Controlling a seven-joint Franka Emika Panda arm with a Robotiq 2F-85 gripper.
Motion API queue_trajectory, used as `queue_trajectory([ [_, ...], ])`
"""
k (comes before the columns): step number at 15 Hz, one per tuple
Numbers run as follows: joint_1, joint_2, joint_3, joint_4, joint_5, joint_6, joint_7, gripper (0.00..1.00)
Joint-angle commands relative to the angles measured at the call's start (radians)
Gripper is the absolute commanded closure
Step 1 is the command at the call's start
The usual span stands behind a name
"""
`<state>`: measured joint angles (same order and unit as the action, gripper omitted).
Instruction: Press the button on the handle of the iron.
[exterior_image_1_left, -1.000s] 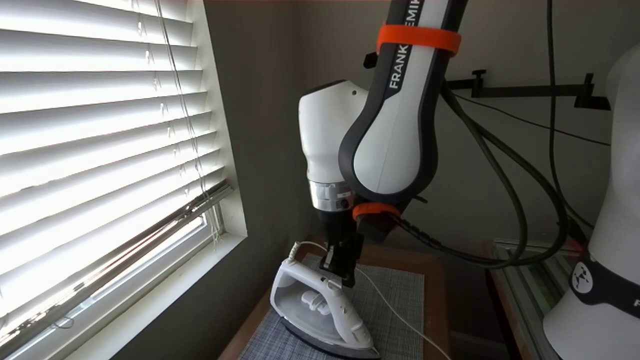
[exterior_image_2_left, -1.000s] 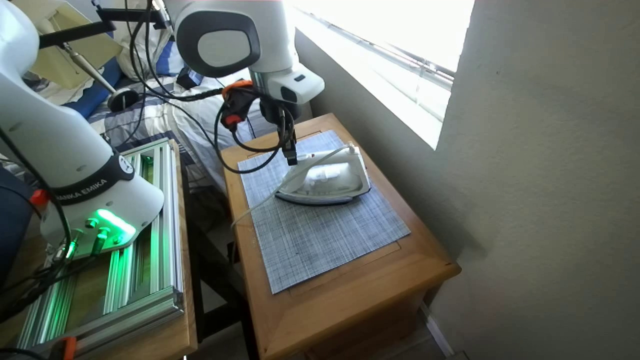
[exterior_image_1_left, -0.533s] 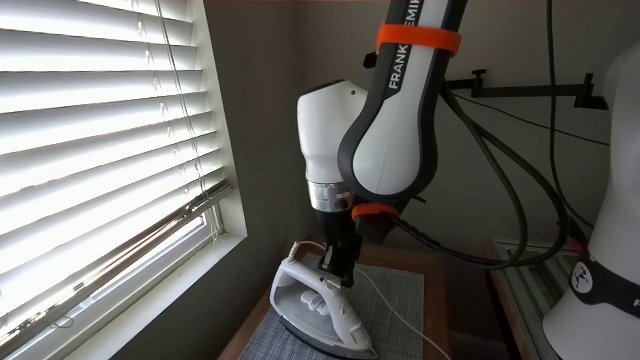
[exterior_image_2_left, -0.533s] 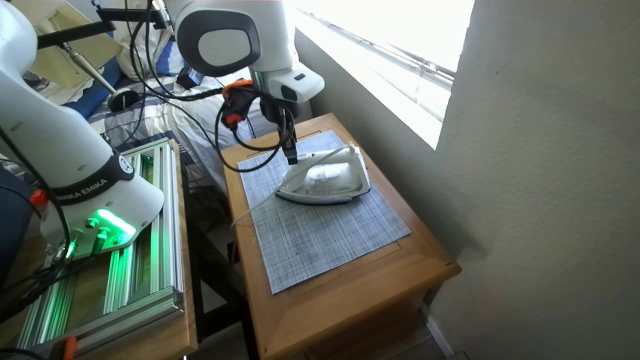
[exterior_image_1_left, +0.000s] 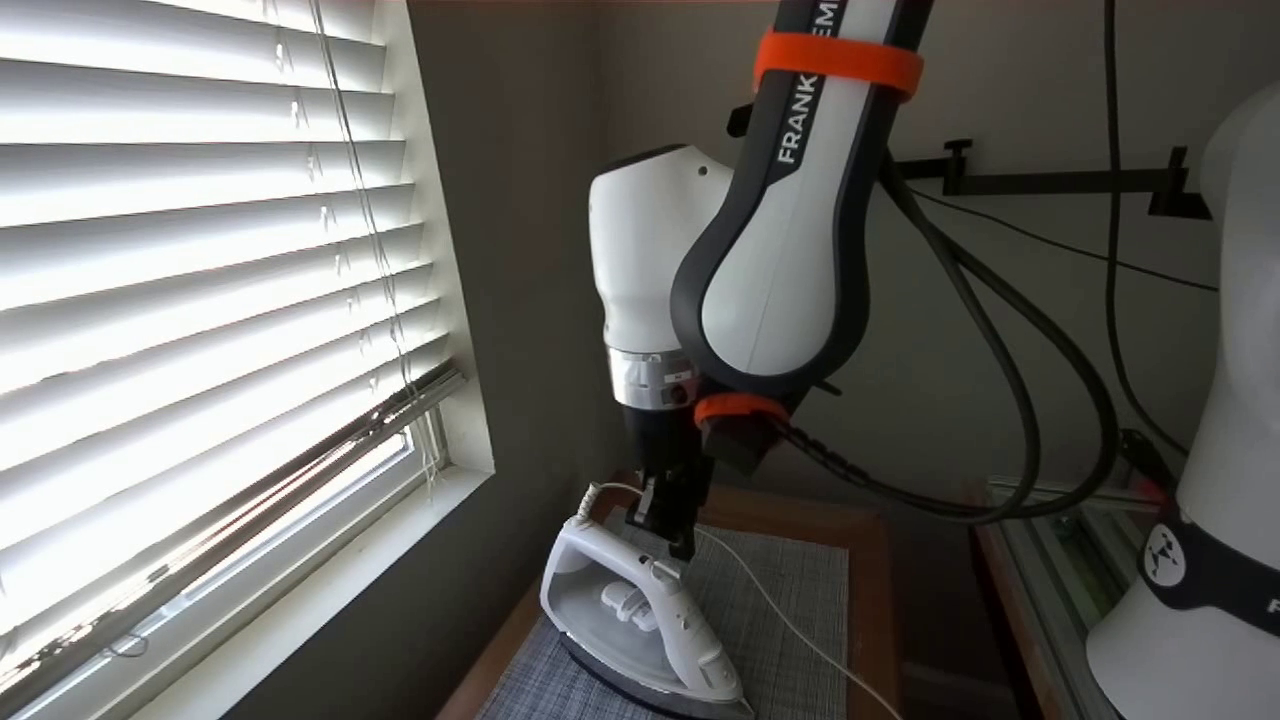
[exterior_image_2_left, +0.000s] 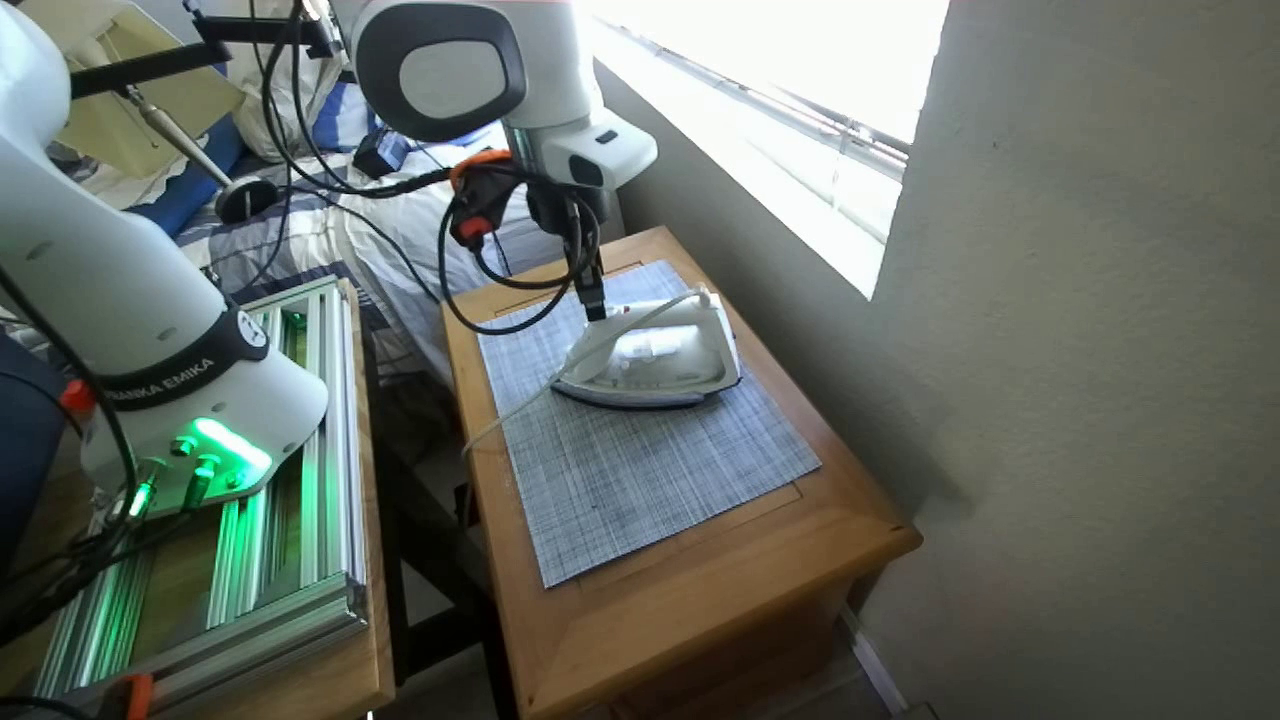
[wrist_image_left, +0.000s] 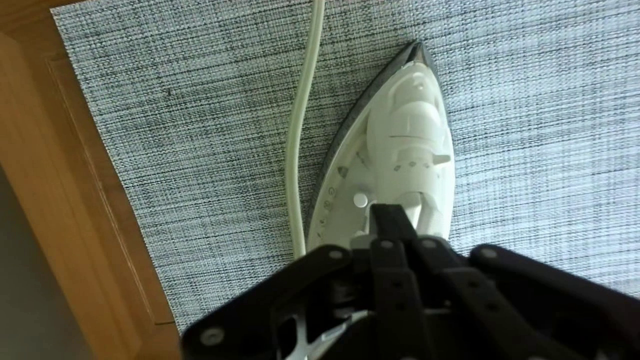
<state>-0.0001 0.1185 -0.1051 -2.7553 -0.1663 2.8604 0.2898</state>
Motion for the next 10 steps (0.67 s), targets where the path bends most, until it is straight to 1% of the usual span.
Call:
queue_trajectory([
  [1,0.004,-0.018,0.011,0.001,0.033,-0.027,-0.018,1.0],
  [7,-0.004,-0.011,0.043,0.001,0.112,-0.048,-0.057,1.0],
  [10,0.0,-0.006,0.028,0.001,0.086,-0.042,-0.034,1.0],
])
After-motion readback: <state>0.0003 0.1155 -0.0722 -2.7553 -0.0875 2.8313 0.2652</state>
